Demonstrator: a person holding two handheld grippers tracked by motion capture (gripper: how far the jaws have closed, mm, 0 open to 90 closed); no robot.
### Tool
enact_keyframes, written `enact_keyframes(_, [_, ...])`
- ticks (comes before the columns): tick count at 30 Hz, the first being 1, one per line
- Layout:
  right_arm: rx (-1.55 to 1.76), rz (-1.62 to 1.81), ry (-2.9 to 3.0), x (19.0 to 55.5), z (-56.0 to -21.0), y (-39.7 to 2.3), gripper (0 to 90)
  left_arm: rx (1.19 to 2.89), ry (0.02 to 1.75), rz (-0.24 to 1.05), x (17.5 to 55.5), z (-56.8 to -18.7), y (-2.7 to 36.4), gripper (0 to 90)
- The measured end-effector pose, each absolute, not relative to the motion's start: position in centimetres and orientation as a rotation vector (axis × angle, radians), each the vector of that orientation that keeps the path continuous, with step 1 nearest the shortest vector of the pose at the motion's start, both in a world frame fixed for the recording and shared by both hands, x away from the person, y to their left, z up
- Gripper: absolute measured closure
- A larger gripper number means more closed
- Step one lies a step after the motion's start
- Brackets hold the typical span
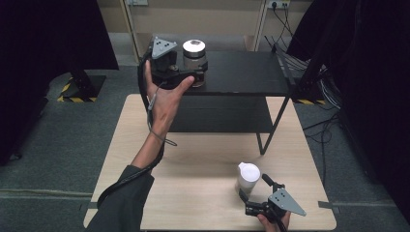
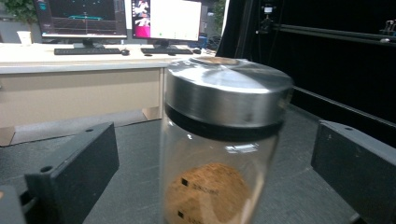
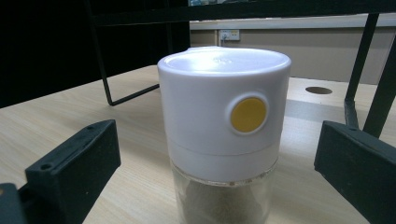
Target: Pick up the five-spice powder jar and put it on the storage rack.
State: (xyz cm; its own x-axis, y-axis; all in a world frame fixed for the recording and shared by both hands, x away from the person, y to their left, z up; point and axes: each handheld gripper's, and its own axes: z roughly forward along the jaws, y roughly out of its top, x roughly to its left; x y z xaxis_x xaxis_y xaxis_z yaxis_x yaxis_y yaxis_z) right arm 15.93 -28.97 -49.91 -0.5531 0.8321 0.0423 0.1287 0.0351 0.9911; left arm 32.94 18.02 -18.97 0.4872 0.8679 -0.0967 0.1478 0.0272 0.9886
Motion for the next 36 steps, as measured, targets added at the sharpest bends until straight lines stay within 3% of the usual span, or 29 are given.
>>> enact_keyframes(19, [0.976, 1.56, 1.741, 15.9, -50.0, -28.9, 0.6, 1.435, 0.792, 0.606, 28.8, -21.2, 20.9, 0.3])
enact_keyframes(36, [0.975, 1.558, 1.737, 15.9, -49.9, -28.9, 0.6, 1.448, 0.664, 0.508, 26.3, -28.6, 22.0, 0.3])
